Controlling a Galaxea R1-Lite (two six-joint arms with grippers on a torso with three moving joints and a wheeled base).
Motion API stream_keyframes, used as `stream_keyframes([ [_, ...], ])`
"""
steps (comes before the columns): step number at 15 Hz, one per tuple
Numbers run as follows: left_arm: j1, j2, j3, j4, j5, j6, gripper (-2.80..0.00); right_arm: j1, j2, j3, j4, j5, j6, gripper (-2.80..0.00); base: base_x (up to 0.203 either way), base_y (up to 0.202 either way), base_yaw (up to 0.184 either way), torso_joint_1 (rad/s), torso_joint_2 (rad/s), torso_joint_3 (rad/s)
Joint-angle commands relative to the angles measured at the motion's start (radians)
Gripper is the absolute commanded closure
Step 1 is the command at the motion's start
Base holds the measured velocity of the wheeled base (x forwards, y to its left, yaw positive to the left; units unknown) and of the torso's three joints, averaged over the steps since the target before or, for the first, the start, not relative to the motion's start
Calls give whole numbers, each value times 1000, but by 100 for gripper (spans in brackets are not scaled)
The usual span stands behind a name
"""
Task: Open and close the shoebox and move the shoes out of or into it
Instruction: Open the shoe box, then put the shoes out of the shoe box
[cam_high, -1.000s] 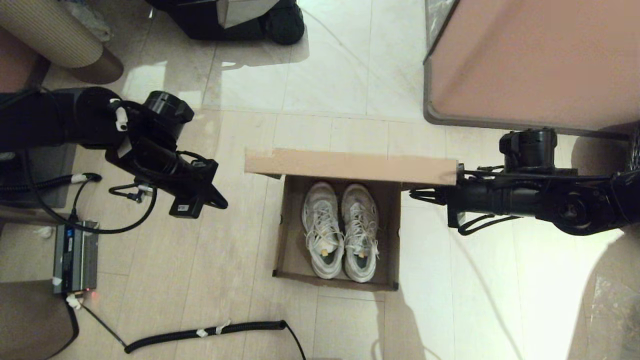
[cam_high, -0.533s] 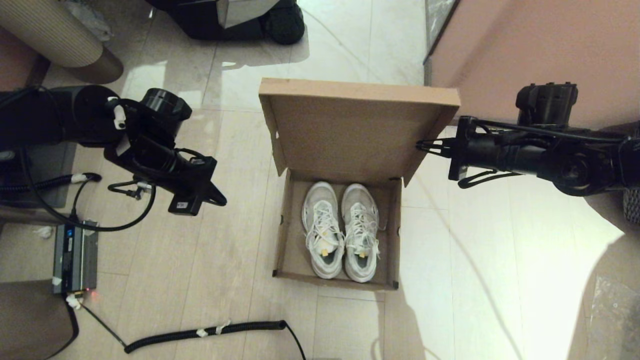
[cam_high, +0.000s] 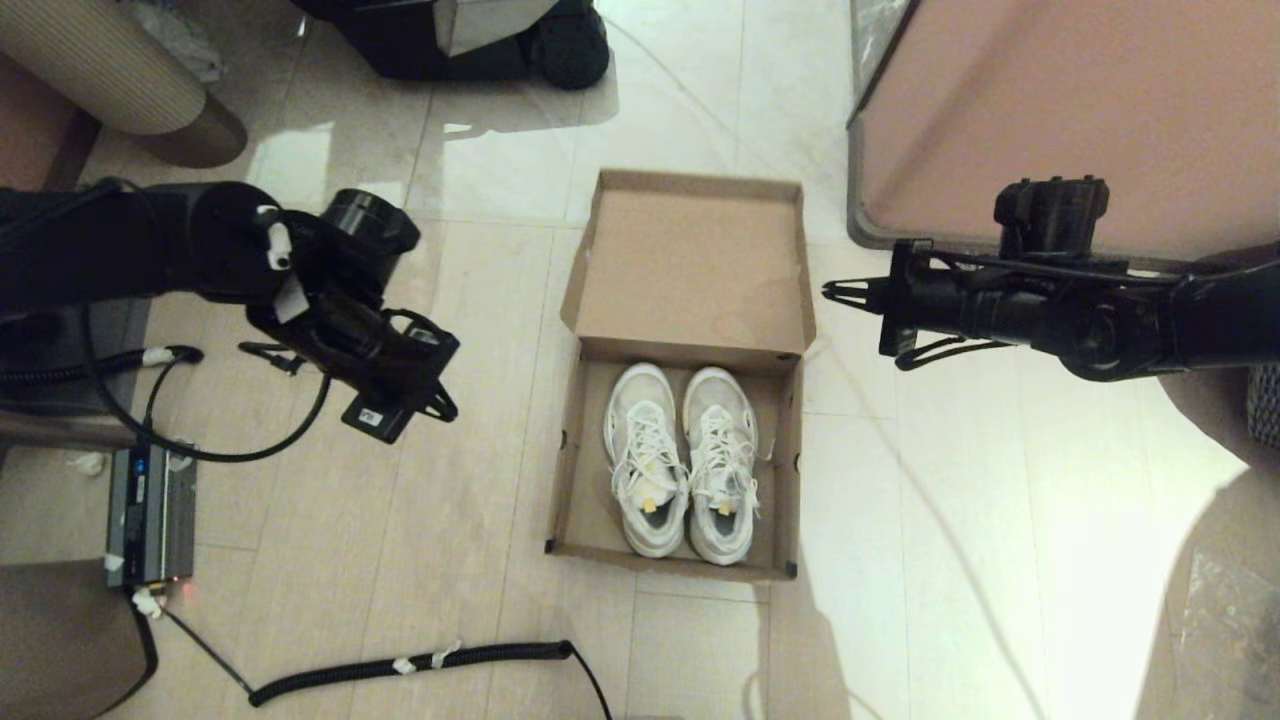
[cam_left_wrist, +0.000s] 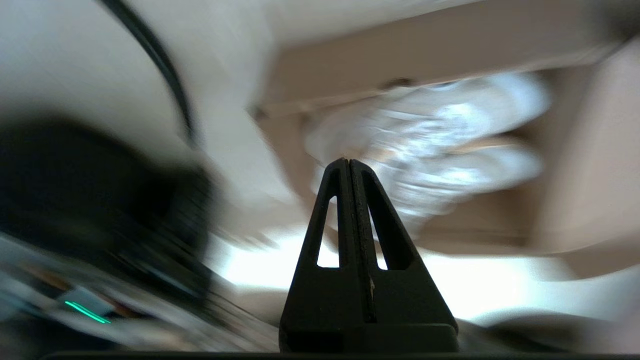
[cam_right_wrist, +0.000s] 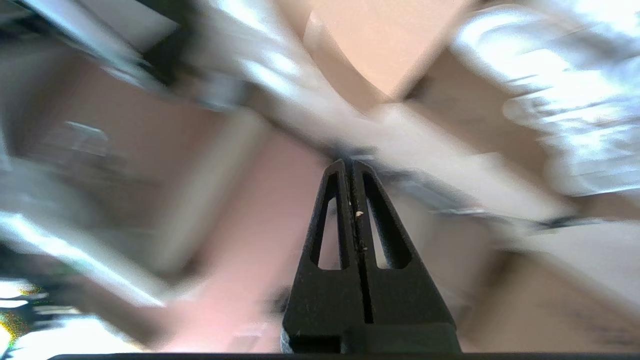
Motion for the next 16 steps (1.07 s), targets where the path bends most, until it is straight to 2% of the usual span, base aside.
stream_keyframes([
  [1, -76, 23, 37, -10, 117, 160, 0, 34, -12, 77, 56, -42, -366, 0, 0, 0, 0, 0, 0, 0],
  [2, -113, 20, 77, -61, 143, 233, 0, 67, -13, 100, 127, -121, -558, 0, 0, 0, 0, 0, 0, 0],
  [3, -138, 16, 104, -112, 156, 270, 0, 108, -18, 113, 247, -194, -688, 0, 0, 0, 0, 0, 0, 0],
  [5, -160, 1, 147, -126, 195, 292, 0, 201, -47, 112, 518, -262, -819, 0, 0, 0, 0, 0, 0, 0],
  [6, -163, -14, 190, -126, 213, 313, 0, 256, -56, 106, 601, -289, -854, 0, 0, 0, 0, 0, 0, 0],
  [7, -167, -37, 256, -131, 233, 351, 0, 309, -57, 104, 640, -353, -870, 0, 0, 0, 0, 0, 0, 0],
  [10, -187, -121, 483, -190, 296, 473, 0, 422, 48, 105, 663, -613, -878, 0, 0, 0, 0, 0, 0, 0],
  [11, -193, -153, 552, -239, 308, 493, 0, 452, 77, 101, 665, -650, -878, 0, 0, 0, 0, 0, 0, 0],
  [12, -197, -178, 607, -282, 315, 504, 0, 470, 101, 99, 665, -660, -879, -88, 0, 0, 0, 0, 0, 0],
  [13, -198, -199, 643, -311, 319, 511, 0, 490, 120, 97, 664, -666, -879, -280, 0, 0, 0, 0, 0, 0],
  [16, -200, -222, 654, -333, 322, 513, 0, 525, 209, 74, 637, -715, -879, -280, 0, 0, 0, 0, 0, 0],
])
